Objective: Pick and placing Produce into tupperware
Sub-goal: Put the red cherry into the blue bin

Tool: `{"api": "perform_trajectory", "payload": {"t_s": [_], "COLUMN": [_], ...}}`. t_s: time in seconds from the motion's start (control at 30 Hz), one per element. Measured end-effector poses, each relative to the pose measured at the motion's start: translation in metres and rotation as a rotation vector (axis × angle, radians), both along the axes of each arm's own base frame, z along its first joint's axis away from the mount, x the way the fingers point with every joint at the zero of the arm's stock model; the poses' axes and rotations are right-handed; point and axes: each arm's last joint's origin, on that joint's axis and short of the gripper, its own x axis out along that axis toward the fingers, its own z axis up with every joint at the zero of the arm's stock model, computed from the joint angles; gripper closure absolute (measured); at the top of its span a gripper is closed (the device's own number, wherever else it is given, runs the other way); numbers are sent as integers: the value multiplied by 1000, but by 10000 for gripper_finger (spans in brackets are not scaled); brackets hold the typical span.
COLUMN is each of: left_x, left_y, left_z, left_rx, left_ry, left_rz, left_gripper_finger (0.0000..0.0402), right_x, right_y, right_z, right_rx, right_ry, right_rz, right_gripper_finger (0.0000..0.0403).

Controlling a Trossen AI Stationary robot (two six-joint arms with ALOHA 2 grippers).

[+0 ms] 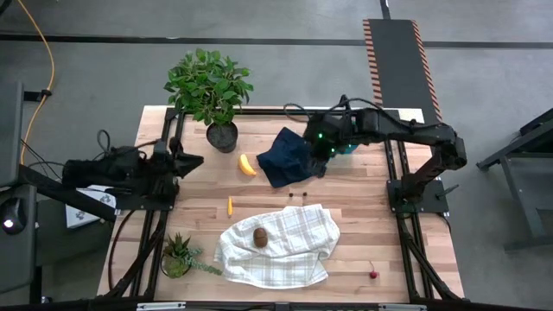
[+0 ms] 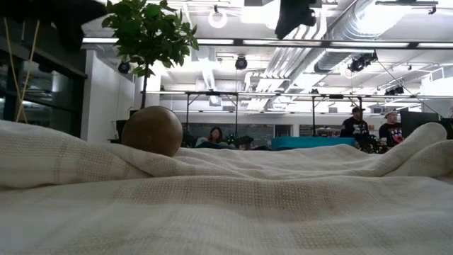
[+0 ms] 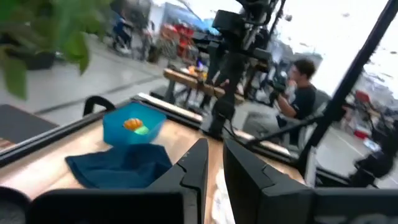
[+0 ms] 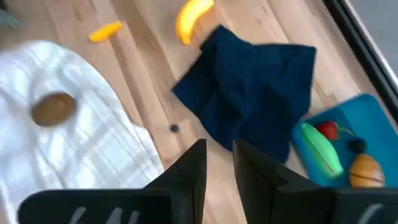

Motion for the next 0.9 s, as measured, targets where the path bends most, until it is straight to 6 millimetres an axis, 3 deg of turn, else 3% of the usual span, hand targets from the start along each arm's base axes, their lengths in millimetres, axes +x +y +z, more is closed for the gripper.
{"api": "perform_trajectory", "payload": {"t_s": [0.17,0.63,0.9], "left_x": [16,100,110], "left_y": [-5,-12,-24], "left_z": [22,60,78], "left_rx": [-38,-169,-170], "left_ry": [107,387,401], "left_rz": [-176,-490,-596], "left_gripper_finger": [362,362,362], "right_x": [-4,-29,-45], "right_y": [25,85,116], "right_z": [-2,-7,-8], "right_rx": [-73,-221,-194], "right_ry": [56,163,162], "right_rz": [-13,-107,-153], "right_gripper_finger": [332,332,332]}}
